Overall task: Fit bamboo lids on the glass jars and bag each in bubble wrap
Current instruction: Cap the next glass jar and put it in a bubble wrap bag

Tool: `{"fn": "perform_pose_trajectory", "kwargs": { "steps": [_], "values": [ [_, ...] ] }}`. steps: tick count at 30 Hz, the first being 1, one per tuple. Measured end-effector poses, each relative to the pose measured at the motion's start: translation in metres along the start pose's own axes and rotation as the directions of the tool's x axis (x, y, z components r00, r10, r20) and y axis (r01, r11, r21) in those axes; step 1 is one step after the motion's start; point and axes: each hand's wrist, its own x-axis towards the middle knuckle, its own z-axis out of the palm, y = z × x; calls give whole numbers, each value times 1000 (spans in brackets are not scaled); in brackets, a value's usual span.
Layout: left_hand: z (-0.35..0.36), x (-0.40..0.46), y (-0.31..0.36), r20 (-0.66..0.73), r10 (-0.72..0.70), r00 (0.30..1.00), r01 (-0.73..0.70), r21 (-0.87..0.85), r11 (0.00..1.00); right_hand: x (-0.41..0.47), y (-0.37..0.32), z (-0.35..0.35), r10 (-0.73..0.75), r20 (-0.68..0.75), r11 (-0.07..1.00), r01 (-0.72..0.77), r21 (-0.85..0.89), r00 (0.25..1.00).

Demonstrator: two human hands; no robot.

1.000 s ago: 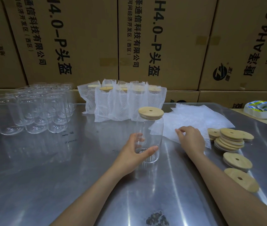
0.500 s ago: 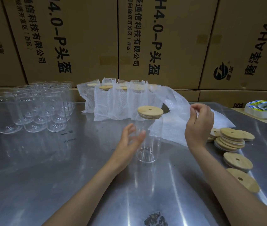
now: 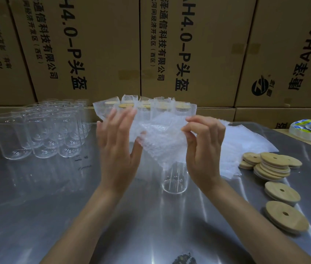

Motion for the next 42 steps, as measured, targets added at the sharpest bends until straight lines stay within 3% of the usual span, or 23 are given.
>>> {"fn": "perform_pose_trajectory", "kwargs": {
  "steps": [3, 6, 7, 9, 11, 12, 14, 16, 18, 20, 23, 27, 29, 32, 36, 39, 42],
  "values": [
    [-1, -6, -5, 79, 31, 996, -35, 51, 998, -8, 1, 4, 55, 81, 998, -57, 26, 995],
    [-4, -8, -11, 114, -262, 958, 263, 6, 965, -16, 5, 4, 158, 177, 985, -169, 45, 971],
    [-6, -7, -16, 88, -413, 907, 417, -39, 908, -17, 6, 4, 186, 214, 979, -200, 46, 959],
    [-9, -6, -27, -26, -687, 726, 680, -118, 724, -21, 7, 4, 224, 298, 969, -244, 30, 928],
    [-13, -7, -39, -123, -798, 590, 791, -113, 602, -25, 9, 4, 258, 381, 958, -287, 22, 888],
    [-14, -8, -42, -136, -800, 584, 798, -83, 597, -26, 11, 5, 275, 414, 950, -312, 25, 868],
    [-13, -11, -40, -87, -735, 672, 736, -23, 676, -28, 13, 5, 303, 459, 936, -351, 21, 835],
    [-9, -16, -32, 28, -572, 820, 569, 75, 819, -29, 16, 4, 335, 479, 926, -378, -6, 812],
    [-5, -21, -23, 170, -388, 906, 364, 159, 918, -30, 19, 4, 377, 489, 910, -412, -37, 787],
    [-1, -26, -16, 303, -256, 918, 201, 199, 959, -31, 21, 4, 432, 480, 887, -456, -72, 763],
    [2, -33, -12, 474, -148, 868, 45, 221, 974, -32, 23, 3, 537, 419, 816, -577, -37, 732],
    [4, -37, -14, 575, -183, 797, 43, 250, 967, -33, 27, 3, 733, 324, 615, -786, 58, 598],
    [5, -39, -15, 602, -232, 764, 64, 288, 955, -33, 30, 4, 827, 293, 468, -876, 115, 480],
    [12, -46, -18, 682, -354, 640, 152, 339, 928, -31, 35, 4, 920, 280, 205, -947, 248, 273],
    [14, -51, -23, 733, -464, 498, 302, 355, 885, -26, 37, 0, 942, 335, -131, -901, 413, 17],
    [10, -54, -25, 760, -499, 416, 427, 322, 845, -27, 37, -1, 921, 384, -237, -875, 423, -63],
    [10, -55, -24, 767, -517, 380, 503, 297, 812, -30, 36, -1, 898, 425, -297, -869, 397, -113]
  ]
}}
